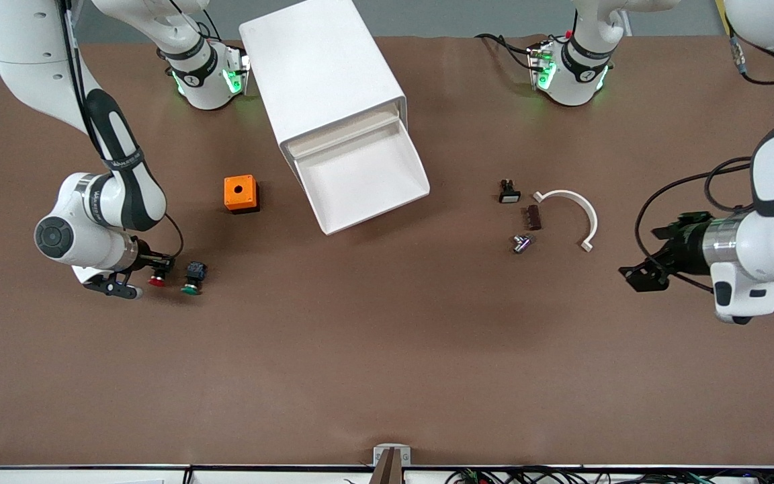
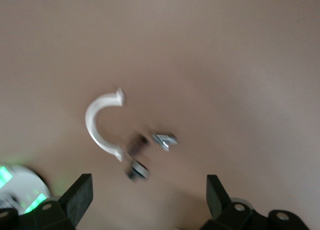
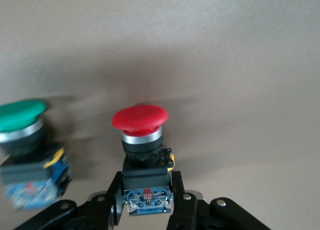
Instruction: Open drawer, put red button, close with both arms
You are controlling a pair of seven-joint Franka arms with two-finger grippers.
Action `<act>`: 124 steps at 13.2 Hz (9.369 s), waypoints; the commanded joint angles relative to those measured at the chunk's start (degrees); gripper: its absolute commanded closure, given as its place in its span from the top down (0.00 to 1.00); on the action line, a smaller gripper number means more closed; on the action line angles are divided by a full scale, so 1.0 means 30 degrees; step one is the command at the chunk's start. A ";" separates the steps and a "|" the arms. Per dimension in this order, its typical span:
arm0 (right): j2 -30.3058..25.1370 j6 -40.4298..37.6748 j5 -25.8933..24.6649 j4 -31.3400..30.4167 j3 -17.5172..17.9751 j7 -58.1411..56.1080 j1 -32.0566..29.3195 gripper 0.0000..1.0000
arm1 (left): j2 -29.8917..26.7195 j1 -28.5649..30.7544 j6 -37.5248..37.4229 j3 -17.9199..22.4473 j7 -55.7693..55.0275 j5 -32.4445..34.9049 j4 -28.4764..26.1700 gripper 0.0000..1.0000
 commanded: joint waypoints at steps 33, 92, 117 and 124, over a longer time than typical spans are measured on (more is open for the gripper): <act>0.0544 -0.9680 0.5285 1.0668 0.0039 3.0316 1.4456 0.28 | -0.7760 0.3366 0.2264 -0.2822 0.8400 0.1836 -0.6475 1.00; -1.2111 -1.7530 -0.1864 0.7006 0.0888 0.1576 0.1595 1.00 | -1.0282 0.3430 0.2912 -0.4083 0.8840 0.2010 -0.9085 1.00; -1.2053 -1.7354 -0.1835 0.6918 0.0859 0.1371 0.1625 1.00 | -0.9959 0.3254 0.3000 -0.4229 0.9220 0.2098 -0.9056 1.00; -1.2023 -1.7354 -0.1835 0.6744 0.0859 0.1400 0.1741 1.00 | -0.9959 0.3225 0.3029 -0.4288 0.9191 0.2098 -0.9056 1.00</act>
